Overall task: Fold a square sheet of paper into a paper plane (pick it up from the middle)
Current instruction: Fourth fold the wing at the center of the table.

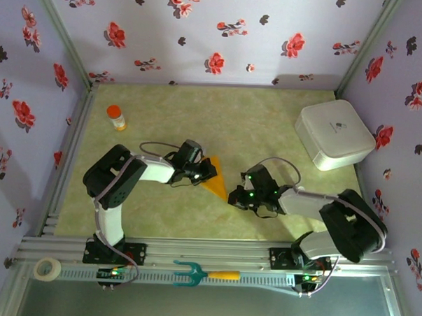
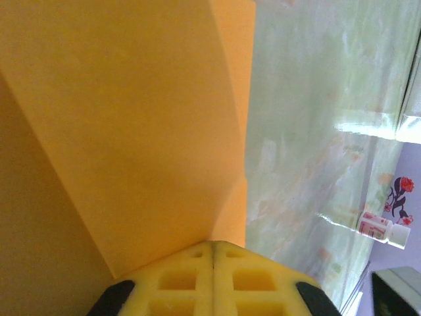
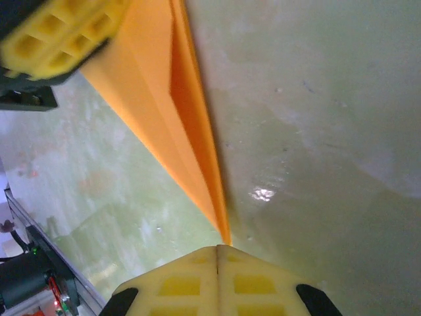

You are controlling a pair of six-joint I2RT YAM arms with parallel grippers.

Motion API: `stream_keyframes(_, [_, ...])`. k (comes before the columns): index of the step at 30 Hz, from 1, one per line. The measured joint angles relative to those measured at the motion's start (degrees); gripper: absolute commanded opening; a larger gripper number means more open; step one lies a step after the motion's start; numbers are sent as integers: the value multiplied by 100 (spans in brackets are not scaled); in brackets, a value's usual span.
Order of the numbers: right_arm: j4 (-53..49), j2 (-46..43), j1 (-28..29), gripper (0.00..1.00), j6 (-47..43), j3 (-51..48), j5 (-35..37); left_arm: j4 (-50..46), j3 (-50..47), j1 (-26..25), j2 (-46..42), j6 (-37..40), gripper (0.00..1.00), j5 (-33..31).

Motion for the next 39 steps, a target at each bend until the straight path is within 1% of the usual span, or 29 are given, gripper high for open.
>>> stream_keyframes(2, [-234,-94,-22,7,-46,225,111,7,-7,-2,-2,0,2,0])
stream_keyframes(4, [-350,28,-61,7,-120,560,125,11,-11,0,0,0,2,0])
stream_keyframes(8, [-286,680,-68,6,-173,1244,46,31,-17,0,0,-2,2,0])
stream_keyframes(12, [-214,1235,-68,5,-170,1510,-20,46,-24,-2,0,-2,2,0])
stream_keyframes(15, [-212,1495,-68,5,-168,1582,-28,52,-26,-2,0,-4,2,2])
stream_keyframes(19, [-225,1556,-68,6,-168,1628,-28,52,-26,-2,0,-4,2,0])
stream_keyframes(24, [-216,1770,-76,5,-173,1926,-22,55,-26,0,0,-4,2,-9])
stream_keyframes(28, [-192,1965,-107,2,-166,1816,52,57,-26,0,-2,-2,3,-13])
stream_keyframes(35, [330,1937,-144,0,-103,1495,-7,20,-26,0,-50,42,7,-20])
stream_keyframes(36, [356,1934,-144,0,-103,1486,-7,-20,-26,0,-90,57,6,-22])
stream_keyframes(38, [385,1930,-144,0,-105,1471,-7,-109,-31,-2,-195,68,0,-46])
stream_keyframes(39, [393,1928,-144,0,-103,1464,-7,-136,-39,-2,-260,66,0,-59])
